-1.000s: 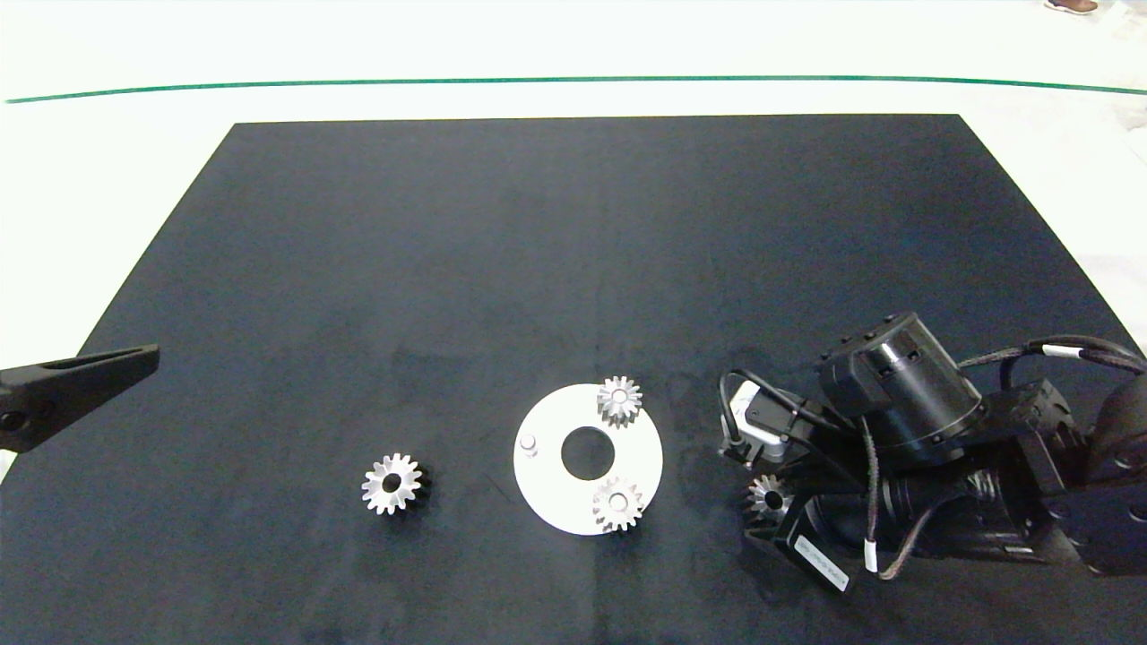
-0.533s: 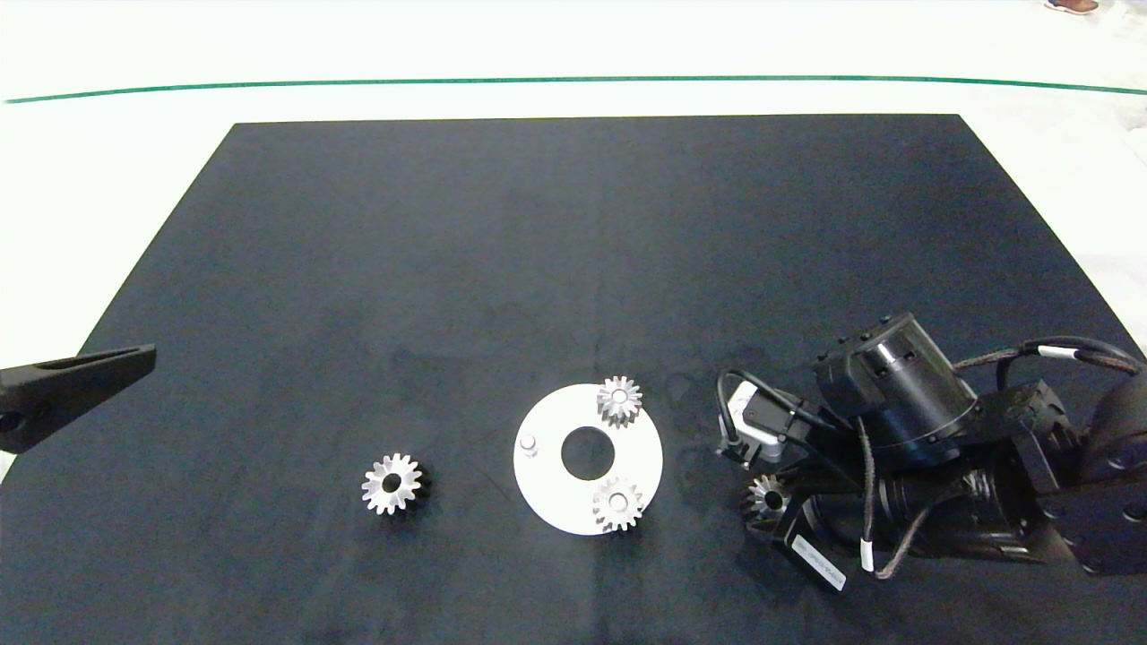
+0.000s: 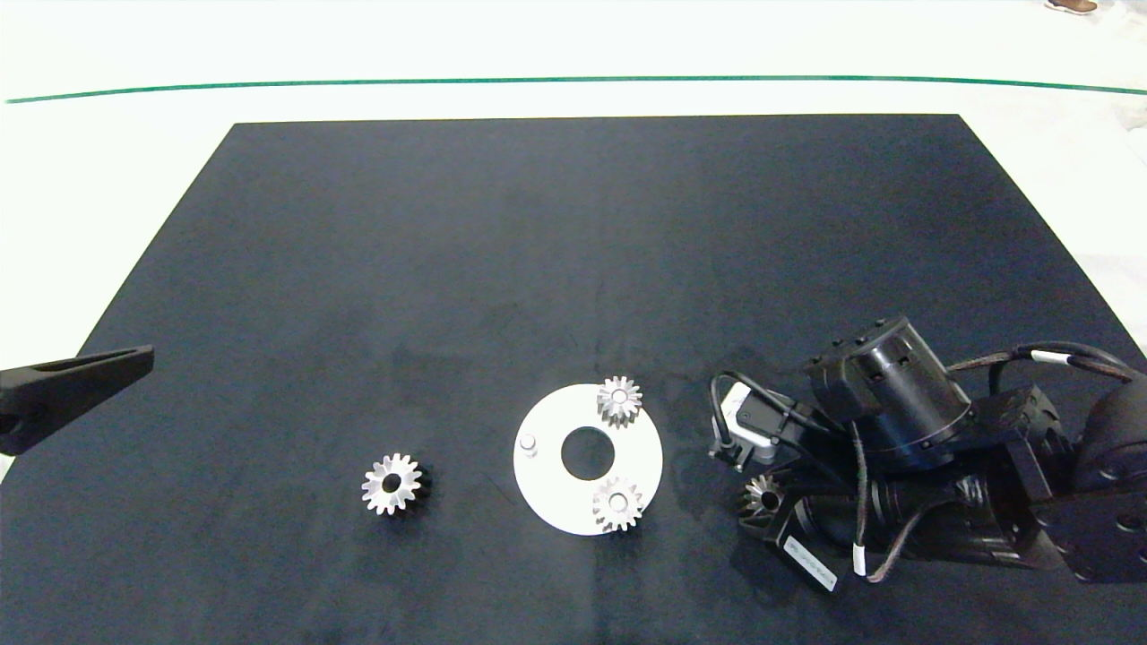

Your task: Remove an incorrectly installed larger gear and replace it with the correct smaller gear

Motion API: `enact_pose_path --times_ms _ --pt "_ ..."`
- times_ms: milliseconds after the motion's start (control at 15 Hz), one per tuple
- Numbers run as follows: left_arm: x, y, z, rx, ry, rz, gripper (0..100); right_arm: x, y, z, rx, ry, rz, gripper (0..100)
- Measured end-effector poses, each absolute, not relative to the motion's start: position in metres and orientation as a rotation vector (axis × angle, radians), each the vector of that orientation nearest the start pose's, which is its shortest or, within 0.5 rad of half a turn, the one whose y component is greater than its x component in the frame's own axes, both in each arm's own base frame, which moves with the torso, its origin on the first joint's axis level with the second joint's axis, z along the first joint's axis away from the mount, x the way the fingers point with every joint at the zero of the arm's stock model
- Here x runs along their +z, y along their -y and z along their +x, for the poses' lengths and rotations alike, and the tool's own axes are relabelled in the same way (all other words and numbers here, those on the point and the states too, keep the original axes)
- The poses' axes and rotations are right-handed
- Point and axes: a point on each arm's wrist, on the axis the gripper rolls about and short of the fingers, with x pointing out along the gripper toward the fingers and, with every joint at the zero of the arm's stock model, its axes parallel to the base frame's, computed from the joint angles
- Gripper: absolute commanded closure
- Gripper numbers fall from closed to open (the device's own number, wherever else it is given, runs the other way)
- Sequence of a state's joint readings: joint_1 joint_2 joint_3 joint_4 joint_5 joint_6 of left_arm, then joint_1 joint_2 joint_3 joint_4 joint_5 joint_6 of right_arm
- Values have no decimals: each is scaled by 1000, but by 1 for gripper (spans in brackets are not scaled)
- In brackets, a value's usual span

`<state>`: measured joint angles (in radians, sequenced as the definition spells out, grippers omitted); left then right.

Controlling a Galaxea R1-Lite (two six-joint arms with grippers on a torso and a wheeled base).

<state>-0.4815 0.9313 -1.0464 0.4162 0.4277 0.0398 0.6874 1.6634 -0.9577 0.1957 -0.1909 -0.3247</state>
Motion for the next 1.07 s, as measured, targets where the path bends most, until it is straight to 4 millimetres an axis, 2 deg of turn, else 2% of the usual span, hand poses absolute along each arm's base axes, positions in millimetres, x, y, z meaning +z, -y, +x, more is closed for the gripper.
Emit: enact_pose_path --times_ms 133,267,533,800,1067 --pt "306 29 76 -59 -267 172 0 166 -173 207 621 -735 -692 75" --pt "308 28 74 -59 -258 175 0 174 -180 194 656 -694 -710 75" --pt "309 26 70 -60 -242 176 0 210 -193 176 684 -607 -731 75" --pt "311 21 61 -62 -214 196 0 244 -207 182 694 -544 -705 75" --pt "312 19 57 -62 -202 190 0 250 -242 200 719 -515 -695 75"
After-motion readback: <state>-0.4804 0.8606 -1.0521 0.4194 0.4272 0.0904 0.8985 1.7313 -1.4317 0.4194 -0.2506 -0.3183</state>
